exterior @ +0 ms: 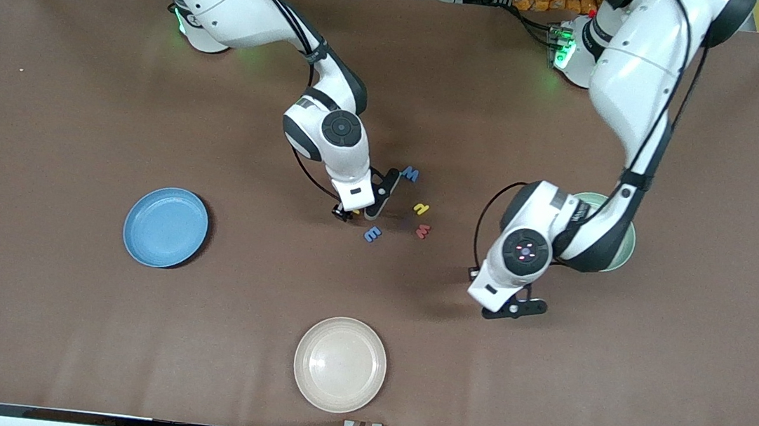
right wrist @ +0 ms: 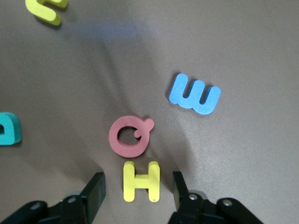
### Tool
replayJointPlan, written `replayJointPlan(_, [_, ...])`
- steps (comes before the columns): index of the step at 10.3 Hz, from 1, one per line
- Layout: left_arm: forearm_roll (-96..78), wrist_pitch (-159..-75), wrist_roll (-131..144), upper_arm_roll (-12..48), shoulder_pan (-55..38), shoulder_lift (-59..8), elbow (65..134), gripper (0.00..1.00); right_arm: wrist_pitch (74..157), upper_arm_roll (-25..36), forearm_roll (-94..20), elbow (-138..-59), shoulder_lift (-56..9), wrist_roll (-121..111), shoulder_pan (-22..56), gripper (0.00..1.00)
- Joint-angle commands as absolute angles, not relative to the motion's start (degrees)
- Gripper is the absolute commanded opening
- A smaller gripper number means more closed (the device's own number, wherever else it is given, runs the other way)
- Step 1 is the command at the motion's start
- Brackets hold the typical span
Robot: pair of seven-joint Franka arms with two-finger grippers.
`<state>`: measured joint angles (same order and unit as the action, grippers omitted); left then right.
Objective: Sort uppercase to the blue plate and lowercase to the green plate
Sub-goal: 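Carry the e to the green plate while the right gripper carries H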
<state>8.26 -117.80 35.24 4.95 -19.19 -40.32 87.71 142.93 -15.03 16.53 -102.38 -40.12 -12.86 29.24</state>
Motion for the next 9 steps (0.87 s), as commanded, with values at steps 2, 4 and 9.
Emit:
replayJointPlan(2, [10.1,-120.9,24.5,5.7,-12.2,-27.0,105.6,0.07,142.5,-15.6,16.5,-101.1,-41.7,-12.7,28.9,0.00])
replayJointPlan(4, [10.1,-125.6,19.9,5.7,-7.7,-22.2,113.8,0.08,140.1,-15.7,16.1,-101.2,-39.7,-12.9,26.6,0.00])
replayJointPlan(9, [9.1,-134.1,16.6,5.5,-3.7,-21.0,121.3,0.80,114.8,-18.1,9.4,-101.7,-27.5,-18.4,16.1,0.00])
